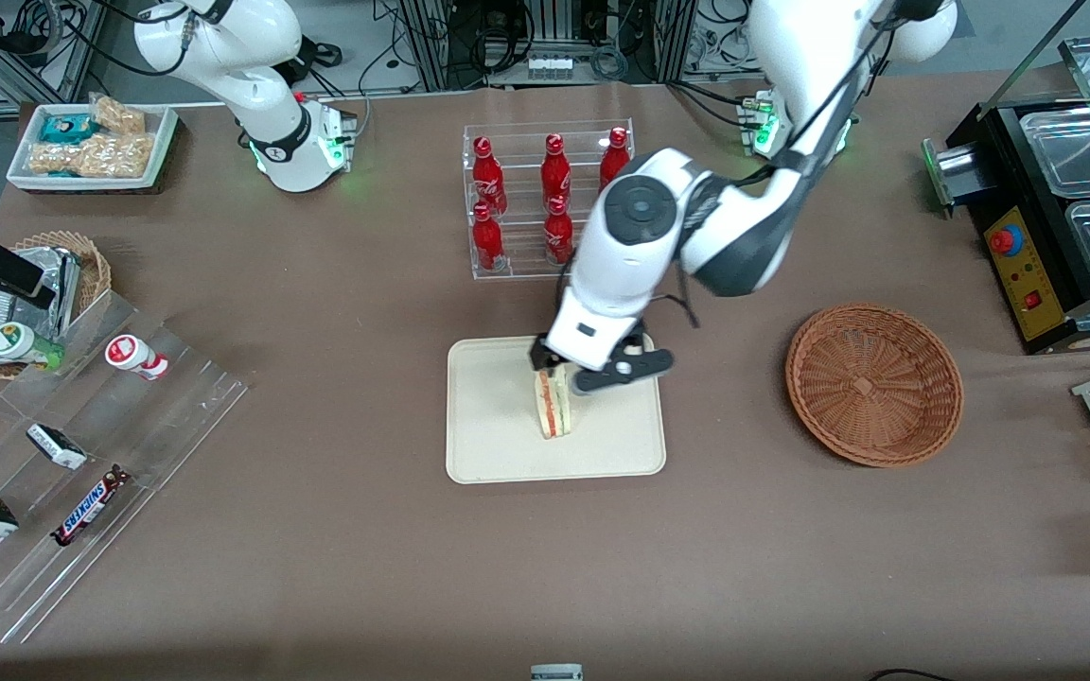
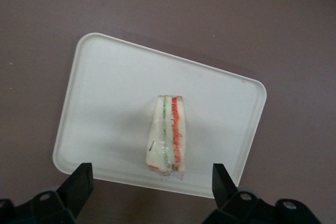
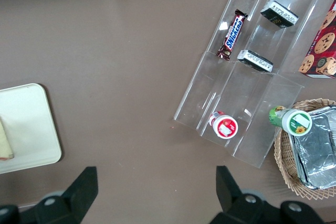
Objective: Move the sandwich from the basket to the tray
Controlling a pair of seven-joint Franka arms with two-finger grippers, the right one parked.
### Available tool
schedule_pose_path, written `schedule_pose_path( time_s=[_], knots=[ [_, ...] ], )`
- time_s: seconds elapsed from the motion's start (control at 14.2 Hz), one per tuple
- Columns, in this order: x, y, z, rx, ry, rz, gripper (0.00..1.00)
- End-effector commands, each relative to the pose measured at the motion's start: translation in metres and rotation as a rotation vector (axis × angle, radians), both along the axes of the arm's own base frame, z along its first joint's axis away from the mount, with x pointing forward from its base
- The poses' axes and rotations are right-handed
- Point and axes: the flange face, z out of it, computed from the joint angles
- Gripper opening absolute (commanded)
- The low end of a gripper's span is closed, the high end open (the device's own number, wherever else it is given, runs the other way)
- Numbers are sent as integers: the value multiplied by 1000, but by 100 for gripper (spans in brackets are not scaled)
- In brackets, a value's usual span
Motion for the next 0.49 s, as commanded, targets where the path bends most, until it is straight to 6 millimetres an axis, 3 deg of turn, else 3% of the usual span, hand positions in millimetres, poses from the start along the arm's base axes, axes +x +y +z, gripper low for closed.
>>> schedule_pose_path(
  time_s=[0.0, 0.42],
  knots=[
    [4, 38, 15, 43, 41, 33, 100],
    [35, 142, 34, 81, 118, -11, 100]
  ],
)
